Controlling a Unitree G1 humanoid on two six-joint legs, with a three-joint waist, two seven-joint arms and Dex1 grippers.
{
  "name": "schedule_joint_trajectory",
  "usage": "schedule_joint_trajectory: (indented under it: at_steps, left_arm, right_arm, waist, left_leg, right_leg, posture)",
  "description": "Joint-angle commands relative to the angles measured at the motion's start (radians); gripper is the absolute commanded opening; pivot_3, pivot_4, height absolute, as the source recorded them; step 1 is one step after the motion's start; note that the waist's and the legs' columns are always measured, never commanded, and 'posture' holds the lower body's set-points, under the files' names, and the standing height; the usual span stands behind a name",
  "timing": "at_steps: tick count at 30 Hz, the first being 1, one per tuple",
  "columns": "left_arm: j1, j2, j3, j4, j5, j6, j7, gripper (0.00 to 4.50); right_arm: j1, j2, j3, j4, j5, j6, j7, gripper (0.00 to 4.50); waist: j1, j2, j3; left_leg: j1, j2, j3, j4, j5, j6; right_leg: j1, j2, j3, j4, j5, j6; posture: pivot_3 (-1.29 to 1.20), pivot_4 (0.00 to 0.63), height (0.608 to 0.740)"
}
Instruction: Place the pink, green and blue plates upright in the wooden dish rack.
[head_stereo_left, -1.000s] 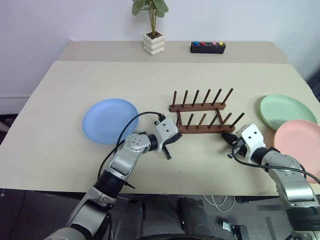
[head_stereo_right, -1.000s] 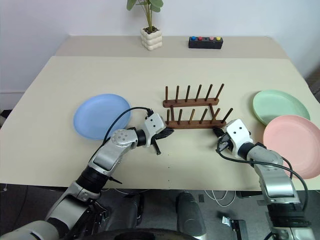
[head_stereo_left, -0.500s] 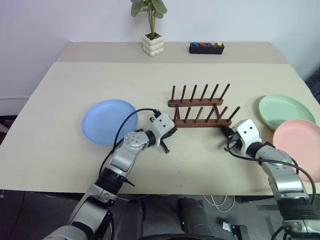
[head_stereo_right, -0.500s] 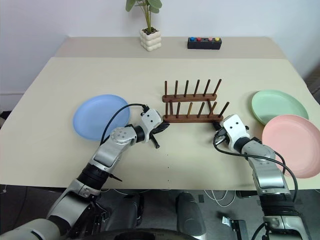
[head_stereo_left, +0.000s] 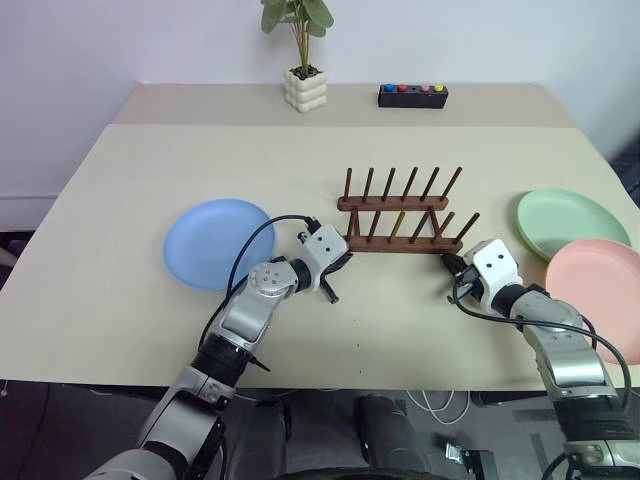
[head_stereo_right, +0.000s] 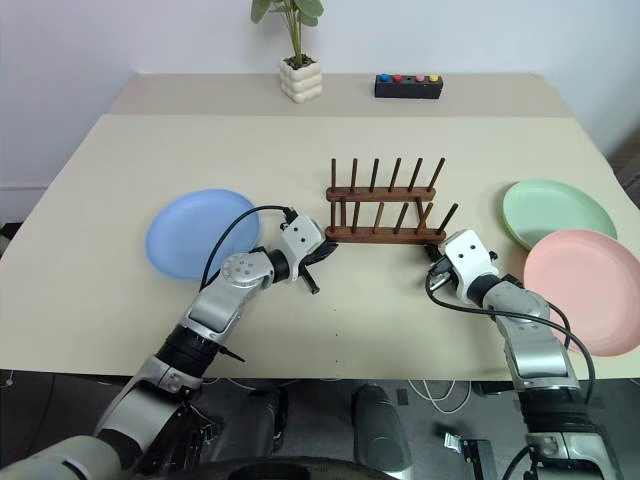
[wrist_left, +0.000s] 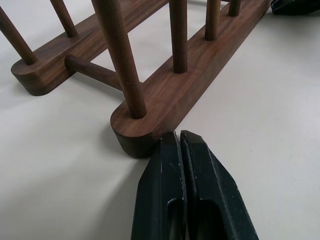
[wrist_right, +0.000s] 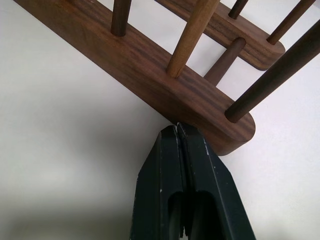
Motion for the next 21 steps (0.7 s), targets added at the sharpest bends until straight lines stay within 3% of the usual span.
schedule_joint_trajectory:
  at_steps: [1, 4, 7, 14, 21]
  left_arm:
    - [0.021, 0.014, 0.040, -0.082, -0.056, -0.011, -0.046, 0.06]
    - [0.052, 0.030, 0.066, -0.149, -0.130, -0.002, -0.109, 0.06]
    - [0.092, 0.060, 0.056, -0.219, -0.206, 0.017, -0.213, 0.00]
    - [0.074, 0.067, 0.025, -0.246, -0.309, 0.049, -0.366, 0.00]
    - [0.029, 0.082, -0.006, -0.218, -0.331, 0.046, -0.473, 0.00]
  right_arm:
    - [0.035, -0.046, -0.055, -0.107, 0.054, 0.016, 0.055, 0.00]
    - [0.072, -0.096, -0.142, -0.188, 0.165, 0.097, 0.124, 0.00]
    - [0.149, -0.169, -0.306, -0.285, 0.255, 0.200, 0.166, 0.85]
    - [0.312, -0.205, -0.546, -0.430, 0.306, 0.385, 0.120, 4.36]
    - [0.466, -0.173, -0.614, -0.572, 0.347, 0.554, 0.087, 4.45]
  waist:
    - [0.000, 0.000, 0.000]
    - [0.001, 0.001, 0.001]
    - [0.007, 0.001, 0.001]
    - [0.005, -0.001, 0.001]
    - [0.004, -0.001, 0.001]
  left_leg:
    - [0.000, 0.000, 0.000, -0.001, 0.000, 0.000]
    - [-0.002, 0.000, 0.000, 0.000, 0.000, 0.000]
    - [-0.002, 0.000, 0.000, 0.001, 0.000, 0.000]
    - [-0.002, 0.000, 0.000, 0.001, 0.000, 0.000]
    - [-0.002, 0.000, 0.001, 0.000, -0.001, 0.001]
  right_leg:
    - [0.000, 0.000, 0.000, 0.000, 0.000, 0.000]
    - [-0.001, 0.000, 0.000, 0.000, 0.000, 0.000]
    - [-0.001, -0.001, 0.000, 0.000, 0.000, 0.000]
    - [-0.001, -0.001, 0.000, -0.001, -0.001, -0.001]
    - [-0.002, -0.001, 0.000, -0.002, -0.002, -0.003]
  posture:
    - [0.00, 0.150, 0.730]
    - [0.00, 0.150, 0.730]
    - [0.00, 0.150, 0.730]
    - [0.00, 0.150, 0.730]
    - [0.00, 0.150, 0.730]
